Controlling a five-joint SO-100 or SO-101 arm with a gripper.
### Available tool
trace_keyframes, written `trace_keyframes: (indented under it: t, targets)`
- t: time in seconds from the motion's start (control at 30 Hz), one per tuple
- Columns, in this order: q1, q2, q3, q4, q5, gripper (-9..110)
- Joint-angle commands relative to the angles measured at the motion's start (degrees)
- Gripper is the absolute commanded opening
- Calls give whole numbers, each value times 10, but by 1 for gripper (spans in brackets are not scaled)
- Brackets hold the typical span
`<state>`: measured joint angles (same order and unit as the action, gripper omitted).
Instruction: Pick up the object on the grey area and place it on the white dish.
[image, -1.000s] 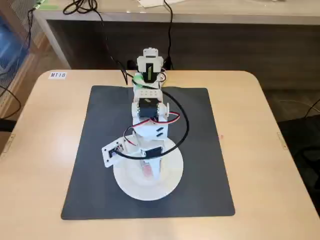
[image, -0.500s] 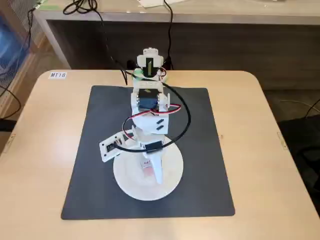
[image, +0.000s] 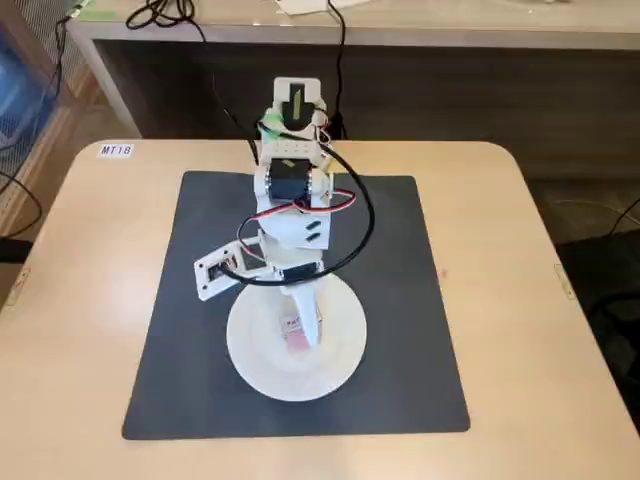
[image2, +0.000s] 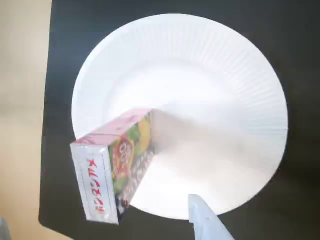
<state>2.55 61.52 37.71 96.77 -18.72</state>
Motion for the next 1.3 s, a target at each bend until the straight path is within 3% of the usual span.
trace_keyframes:
  t: [0.0,0.23,0.27,0.47,0.7,1.27]
  targets:
    - [1,127,22,5,11,42]
    - [-7,302,25,0,81,1]
    - [-8,323,31,0,89,0]
    - [1,468,111,-27,138,0]
    - [33,844,586,-298,232,0]
    - [42,1289,1257,-432,207,0]
